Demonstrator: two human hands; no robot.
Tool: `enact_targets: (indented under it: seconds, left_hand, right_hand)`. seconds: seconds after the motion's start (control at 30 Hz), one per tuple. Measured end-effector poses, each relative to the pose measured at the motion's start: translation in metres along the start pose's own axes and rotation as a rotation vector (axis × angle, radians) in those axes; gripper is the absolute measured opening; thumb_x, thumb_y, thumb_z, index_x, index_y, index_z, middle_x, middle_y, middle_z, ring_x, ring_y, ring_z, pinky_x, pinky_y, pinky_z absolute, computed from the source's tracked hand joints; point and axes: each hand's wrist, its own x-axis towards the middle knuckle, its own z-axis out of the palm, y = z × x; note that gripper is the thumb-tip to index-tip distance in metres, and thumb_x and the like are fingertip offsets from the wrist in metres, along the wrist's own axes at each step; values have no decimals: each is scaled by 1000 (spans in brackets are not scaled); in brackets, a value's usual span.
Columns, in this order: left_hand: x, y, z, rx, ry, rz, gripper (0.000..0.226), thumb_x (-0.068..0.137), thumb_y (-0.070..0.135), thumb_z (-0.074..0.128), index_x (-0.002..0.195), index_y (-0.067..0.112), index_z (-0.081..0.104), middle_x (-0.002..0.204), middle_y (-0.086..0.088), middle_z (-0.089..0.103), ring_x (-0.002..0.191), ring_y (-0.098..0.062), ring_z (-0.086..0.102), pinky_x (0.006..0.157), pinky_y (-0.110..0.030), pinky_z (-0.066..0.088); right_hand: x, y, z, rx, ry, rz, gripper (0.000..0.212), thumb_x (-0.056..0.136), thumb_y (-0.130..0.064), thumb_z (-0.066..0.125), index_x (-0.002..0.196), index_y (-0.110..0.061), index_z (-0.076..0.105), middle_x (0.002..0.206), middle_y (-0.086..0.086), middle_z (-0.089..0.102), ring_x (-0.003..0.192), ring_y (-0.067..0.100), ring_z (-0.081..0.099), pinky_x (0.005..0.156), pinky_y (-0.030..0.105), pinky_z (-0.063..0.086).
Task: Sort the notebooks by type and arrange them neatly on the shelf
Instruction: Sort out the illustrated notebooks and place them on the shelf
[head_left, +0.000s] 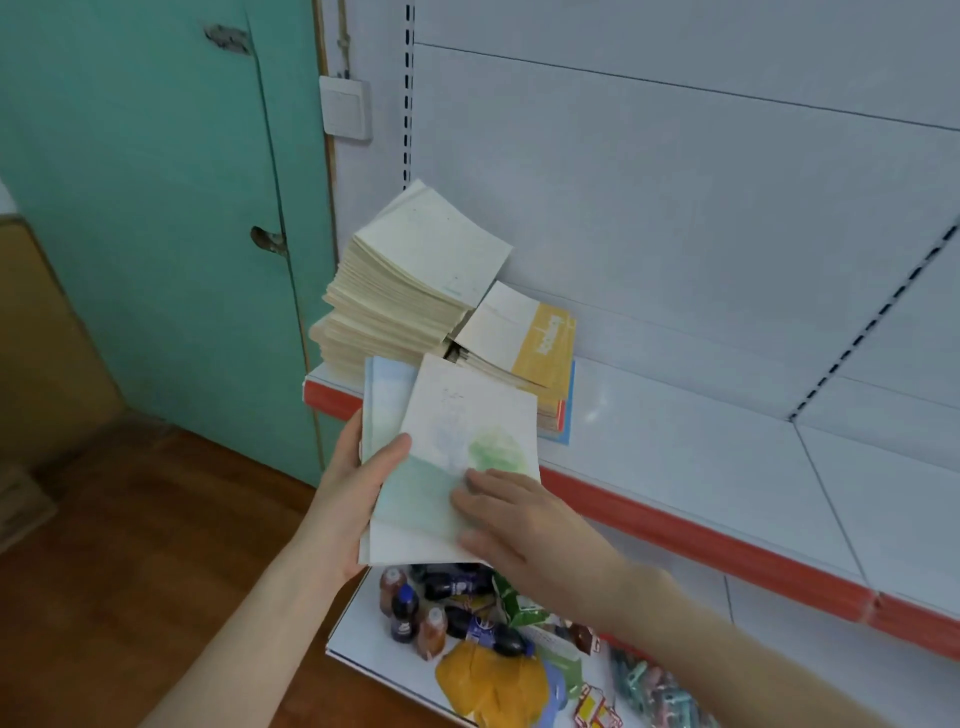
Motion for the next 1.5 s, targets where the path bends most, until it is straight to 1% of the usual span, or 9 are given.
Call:
enact_targets:
  seconds: [0.17,0.3,0.47,0.73,0.87,1.0,1.17,1.3,1.5]
  left_hand:
    - [-3,-2,-5,5,-31,31,48,91,12,53,131,37,45,115,-1,64,97,-21,65,65,-35,54]
    - [-4,-2,3,-3,-126,51,50,87,14,54,130,38,46,116,2,65,100,-21,65,77,-43,54]
    - [-3,-15,42,13,-250,35,53,82,18,56,129,38,47,115,4,66,100,-17,65,76,-38,54]
    - [-23,-66,171,8,-432,-87,42,93,28,46,134,35,44,121,4,63,104,-16,63,76,-34,51]
    - [-51,-105,267,39,-535,-84,34,98,28,38,130,34,48,115,0,66,101,-19,65,72,-35,51]
    - [-88,-151,368,53,-619,-134,35,98,29,39,131,36,46,116,3,64,97,-17,65,71,-35,52]
    - [-137,-204,484,118,-772,-166,35,98,27,39,131,37,45,114,6,63,93,-12,63,59,-25,50]
    - [-163,-246,558,160,-900,-208,37,98,29,40,134,38,42,121,7,60,100,-12,62,61,-22,51]
    - [-180,-313,658,191,-1028,-286,35,98,28,41,132,36,46,121,5,61,101,-15,63,58,-21,53]
  right_hand:
    - [2,22,-13,320,283,430,43,94,-34,47,135,-20,45,142,-4,43,129,9,40,98,12,29]
    - [-4,33,-11,740,536,843,40,94,-30,49,128,-9,46,121,-2,55,104,15,56,76,18,44]
    - [-36,31,-11,1154,760,942,26,94,-18,52,118,-10,55,102,8,70,89,23,69,76,37,57]
    - [-160,76,-49,983,969,1021,31,94,-19,51,125,-15,50,105,7,67,94,23,65,86,39,53]
    - [-253,110,-80,920,1065,1036,32,95,-14,50,126,-10,49,98,2,67,82,16,65,73,25,54]
    - [-357,141,-113,866,1158,1129,42,94,-21,53,134,-14,43,110,6,64,96,22,63,91,38,51]
    - [-476,166,-144,761,1297,1265,41,92,-20,54,131,-10,47,111,11,65,95,24,64,88,38,53]
    - [-553,182,-156,730,1424,1305,15,93,-12,52,105,-18,59,89,-1,68,73,15,65,69,25,55]
    - [-645,225,-167,711,1537,1432,12,93,-21,52,100,-31,53,92,-6,67,77,15,66,73,32,56]
